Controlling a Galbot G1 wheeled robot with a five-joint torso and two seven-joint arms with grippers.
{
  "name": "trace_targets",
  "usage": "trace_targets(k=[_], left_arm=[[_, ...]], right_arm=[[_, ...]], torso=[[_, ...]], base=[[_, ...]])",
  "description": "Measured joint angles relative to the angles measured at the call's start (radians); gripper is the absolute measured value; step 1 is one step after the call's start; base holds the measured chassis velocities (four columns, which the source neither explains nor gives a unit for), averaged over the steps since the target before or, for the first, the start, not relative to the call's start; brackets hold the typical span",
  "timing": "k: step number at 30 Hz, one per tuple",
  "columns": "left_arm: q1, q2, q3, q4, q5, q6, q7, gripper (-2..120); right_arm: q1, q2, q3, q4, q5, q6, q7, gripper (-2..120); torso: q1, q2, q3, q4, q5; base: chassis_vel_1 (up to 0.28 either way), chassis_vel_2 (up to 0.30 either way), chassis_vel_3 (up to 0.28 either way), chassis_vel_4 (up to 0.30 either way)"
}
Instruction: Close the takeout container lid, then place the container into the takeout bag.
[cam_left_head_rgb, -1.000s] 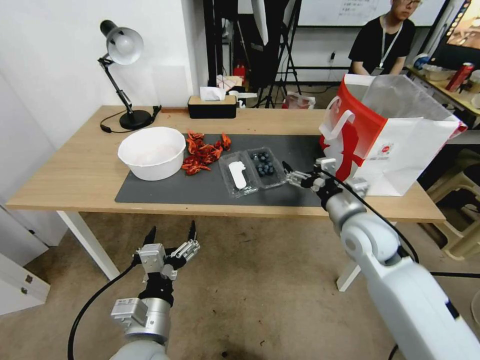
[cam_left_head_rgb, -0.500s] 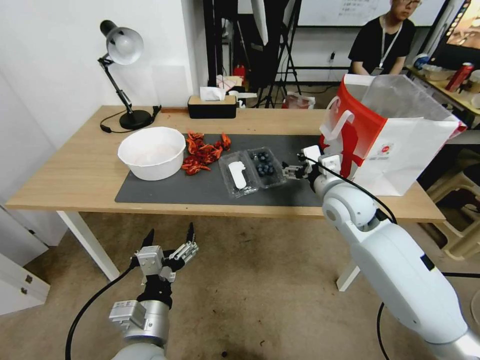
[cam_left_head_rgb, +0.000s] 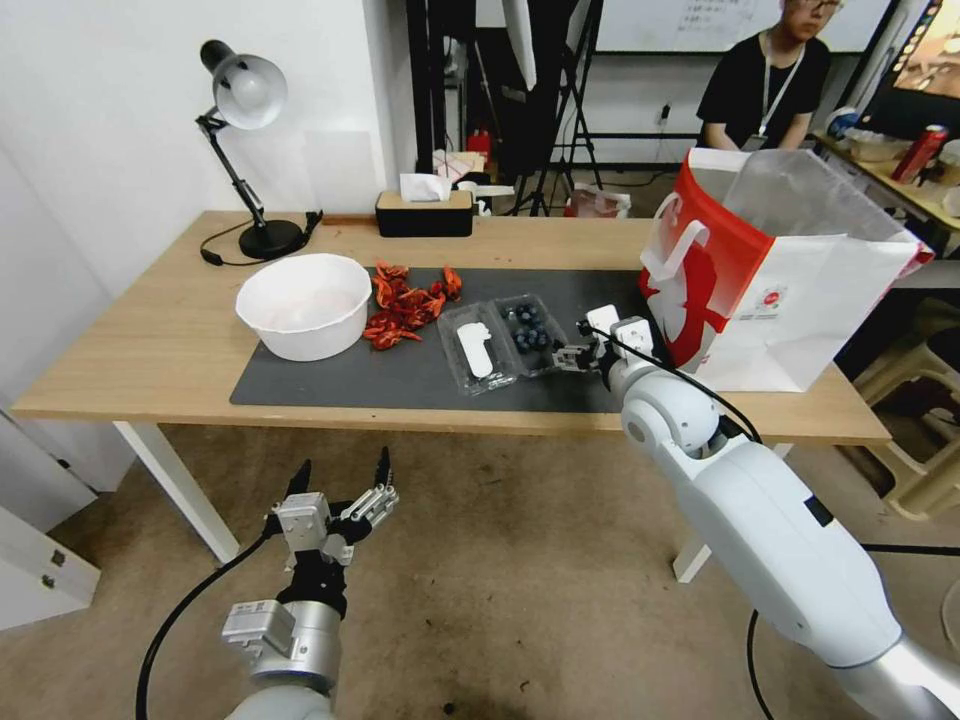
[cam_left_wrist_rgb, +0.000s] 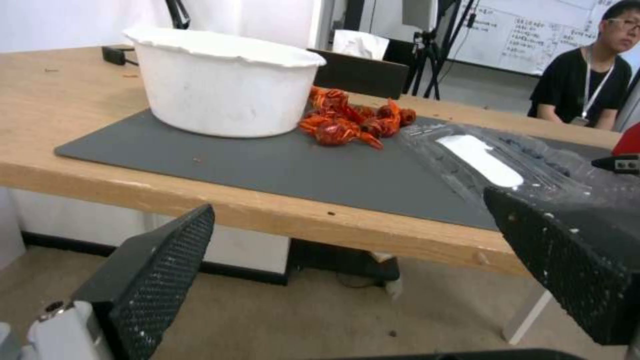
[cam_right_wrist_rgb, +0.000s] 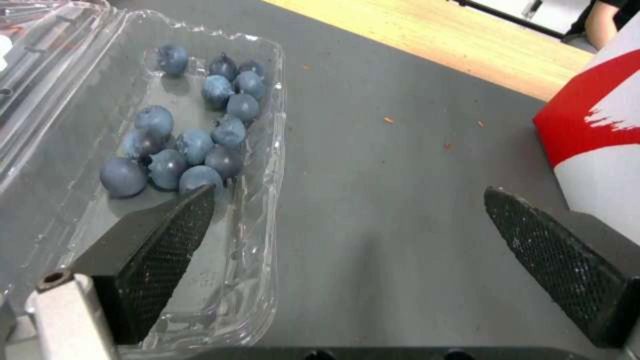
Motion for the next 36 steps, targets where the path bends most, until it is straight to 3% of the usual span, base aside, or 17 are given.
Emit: trace_targets(k=[36], left_arm=[[-0.004,0.0,0.0,0.015,-0.004,-0.044,-0.005,100]], right_arm=[[-0.014,0.001,-0.001,-0.018,0.033,0.003,0.069,100]], torso=[[0.0,0.0,0.0,0.0,0.0001]], base=[[0.0,0.0,0.0,0.0]])
